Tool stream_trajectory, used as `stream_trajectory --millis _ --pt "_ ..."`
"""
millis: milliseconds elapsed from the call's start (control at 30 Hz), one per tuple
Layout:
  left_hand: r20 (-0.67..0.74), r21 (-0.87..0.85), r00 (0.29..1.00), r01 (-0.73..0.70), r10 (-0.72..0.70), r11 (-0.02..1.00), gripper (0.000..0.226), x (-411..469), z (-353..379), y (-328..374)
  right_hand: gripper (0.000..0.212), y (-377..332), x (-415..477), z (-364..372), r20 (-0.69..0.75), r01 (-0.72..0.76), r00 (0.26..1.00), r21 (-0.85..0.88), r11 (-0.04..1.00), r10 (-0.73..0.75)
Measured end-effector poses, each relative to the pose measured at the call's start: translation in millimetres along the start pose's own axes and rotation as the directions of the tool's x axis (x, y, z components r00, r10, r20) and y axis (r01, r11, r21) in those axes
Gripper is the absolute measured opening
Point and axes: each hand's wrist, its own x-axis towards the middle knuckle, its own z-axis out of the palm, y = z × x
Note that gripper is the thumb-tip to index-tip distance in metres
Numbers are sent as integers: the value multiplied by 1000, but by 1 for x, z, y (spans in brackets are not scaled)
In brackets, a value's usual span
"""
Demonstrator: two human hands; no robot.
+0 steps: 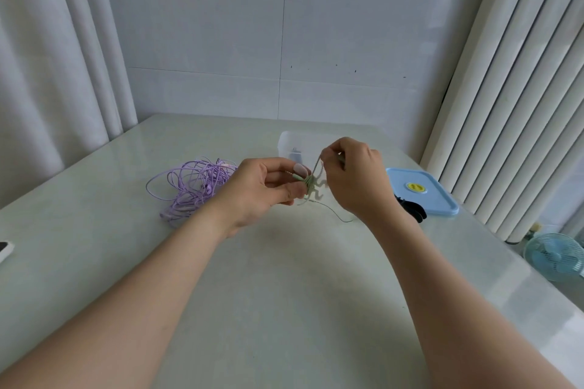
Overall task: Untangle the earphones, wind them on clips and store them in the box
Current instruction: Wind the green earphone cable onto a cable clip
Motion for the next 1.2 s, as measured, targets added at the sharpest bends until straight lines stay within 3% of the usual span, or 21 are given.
stream_trajectory --millis 200,333,533,633,733,900,1200 --pt "-123 -237 992 -42 12 971 27 0 -2 7 16 0 -3 -1 154 -114 984 119 986 95" --pt "-305 -131 952 -35 -7 991 22 0 -4 7 23 -14 -12 -3 389 -78 921 140 987 18" --pt "-451 -95 892 -20 -25 995 22 1 -6 5 27 -31 -22 -8 553 61 821 164 985 -143" --pt "-439 -55 898 2 -26 998 22 2 -12 0 24 -36 -23 -11 480 57 856 279 959 -190" --pt "-407 -20 913 -9 0 1000 21 3 -12 -1 27 -33 -17 -16 352 7 924 374 927 -149" --pt "-192 31 981 40 -33 999 18 2 -7 1 30 -22 -10 -12 93 41 993 291 956 -71" --pt "-169 -108 976 120 -137 987 23 2 -7 2 28 -10 -3 -4 1 34 999 364 931 -37"
